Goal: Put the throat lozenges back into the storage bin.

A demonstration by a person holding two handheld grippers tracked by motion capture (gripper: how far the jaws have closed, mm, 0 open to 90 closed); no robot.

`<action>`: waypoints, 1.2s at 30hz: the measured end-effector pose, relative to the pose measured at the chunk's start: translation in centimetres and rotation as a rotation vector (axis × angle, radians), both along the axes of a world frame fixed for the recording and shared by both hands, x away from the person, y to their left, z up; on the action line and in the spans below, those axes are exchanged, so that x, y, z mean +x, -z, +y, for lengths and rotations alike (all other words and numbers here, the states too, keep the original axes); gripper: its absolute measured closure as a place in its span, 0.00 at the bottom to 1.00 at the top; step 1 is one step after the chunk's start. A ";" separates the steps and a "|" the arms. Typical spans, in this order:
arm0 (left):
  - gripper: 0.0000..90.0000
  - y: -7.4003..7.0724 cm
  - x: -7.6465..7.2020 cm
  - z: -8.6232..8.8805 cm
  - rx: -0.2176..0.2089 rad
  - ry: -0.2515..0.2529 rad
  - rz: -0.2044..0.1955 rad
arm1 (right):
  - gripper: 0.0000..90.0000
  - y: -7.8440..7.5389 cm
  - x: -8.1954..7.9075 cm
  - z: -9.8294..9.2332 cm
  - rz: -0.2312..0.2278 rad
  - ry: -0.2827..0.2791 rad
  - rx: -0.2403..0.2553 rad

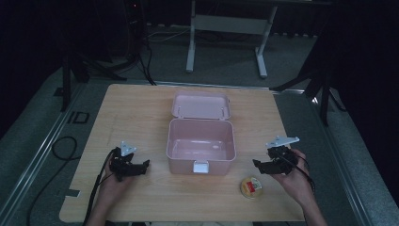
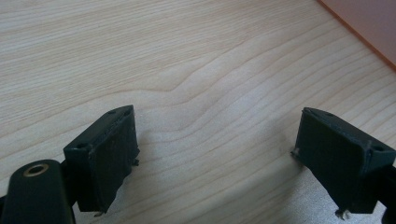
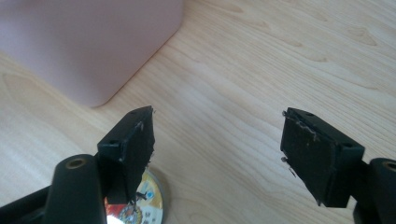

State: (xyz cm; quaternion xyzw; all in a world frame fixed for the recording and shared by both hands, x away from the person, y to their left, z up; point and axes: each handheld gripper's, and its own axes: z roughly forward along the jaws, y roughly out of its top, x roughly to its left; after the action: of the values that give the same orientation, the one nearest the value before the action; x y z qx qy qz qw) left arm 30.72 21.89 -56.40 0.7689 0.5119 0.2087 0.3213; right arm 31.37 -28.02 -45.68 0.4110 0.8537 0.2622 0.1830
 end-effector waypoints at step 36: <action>0.15 0.0 0.0 0.0 0.000 0.000 0.000 | 0.14 0.1 -1.8 2.2 0.136 -0.160 -0.113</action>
State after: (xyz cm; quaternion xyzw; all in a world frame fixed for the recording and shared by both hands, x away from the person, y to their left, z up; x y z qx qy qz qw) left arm 30.72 21.89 -56.40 0.7689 0.5119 0.2086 0.3213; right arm 29.62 -25.85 -45.80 0.3472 0.9077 0.1990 0.1261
